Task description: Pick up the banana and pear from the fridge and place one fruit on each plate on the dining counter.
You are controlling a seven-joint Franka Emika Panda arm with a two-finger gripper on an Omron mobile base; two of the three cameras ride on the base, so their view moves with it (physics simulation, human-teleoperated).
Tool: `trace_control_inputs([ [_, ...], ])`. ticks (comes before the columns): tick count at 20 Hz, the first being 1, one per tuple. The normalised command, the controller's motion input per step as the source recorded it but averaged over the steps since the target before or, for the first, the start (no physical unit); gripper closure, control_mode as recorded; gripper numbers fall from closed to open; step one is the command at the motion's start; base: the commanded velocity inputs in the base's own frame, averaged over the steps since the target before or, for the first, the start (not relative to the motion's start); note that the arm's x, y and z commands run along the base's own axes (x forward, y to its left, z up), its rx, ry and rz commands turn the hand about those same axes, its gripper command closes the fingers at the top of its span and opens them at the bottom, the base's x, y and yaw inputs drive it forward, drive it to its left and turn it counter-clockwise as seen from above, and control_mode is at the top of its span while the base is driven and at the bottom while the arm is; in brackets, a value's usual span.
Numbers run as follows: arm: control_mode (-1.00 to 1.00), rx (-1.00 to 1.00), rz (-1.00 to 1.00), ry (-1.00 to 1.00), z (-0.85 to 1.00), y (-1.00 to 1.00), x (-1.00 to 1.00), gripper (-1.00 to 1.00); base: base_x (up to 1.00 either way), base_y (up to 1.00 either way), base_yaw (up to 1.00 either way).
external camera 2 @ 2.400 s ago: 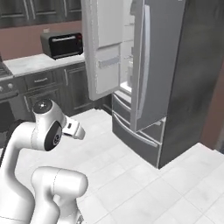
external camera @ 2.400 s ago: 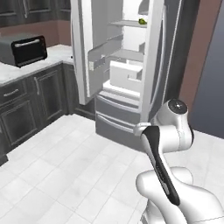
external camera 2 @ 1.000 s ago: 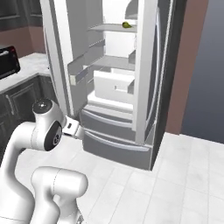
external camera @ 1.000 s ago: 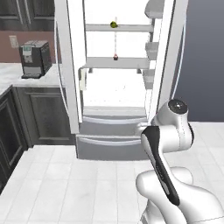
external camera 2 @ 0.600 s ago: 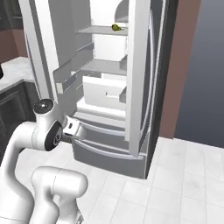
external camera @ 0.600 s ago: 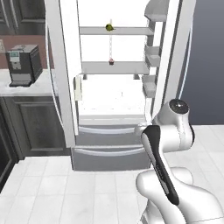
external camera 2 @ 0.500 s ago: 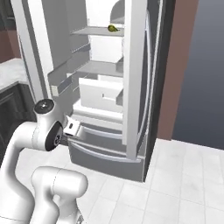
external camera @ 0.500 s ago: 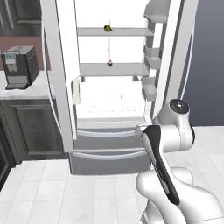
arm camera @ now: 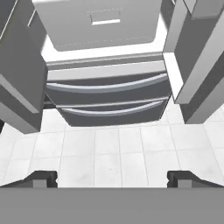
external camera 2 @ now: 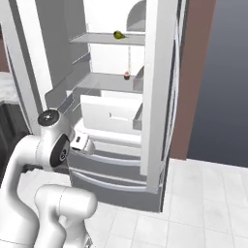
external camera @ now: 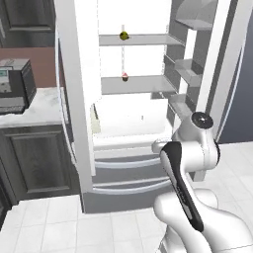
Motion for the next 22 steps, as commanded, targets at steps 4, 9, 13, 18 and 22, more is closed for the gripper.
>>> trace_control_inputs([
  [4,1.0,0.0,0.0,0.0,0.0,0.0,0.0,-1.0,0.66,0.11,-0.12],
  [9,1.0,0.0,0.0,0.0,0.0,0.0,0.0,-1.0,0.58,0.11,-0.08],
  [13,1.0,0.0,0.0,0.0,0.0,0.0,0.0,-1.0,0.54,0.26,-0.13],
  [18,1.0,0.0,0.0,0.0,0.0,0.0,0.0,-1.0,0.58,0.25,-0.11],
  [22,1.0,0.0,0.0,0.0,0.0,0.0,0.0,-1.0,0.58,0.39,-0.05],
])
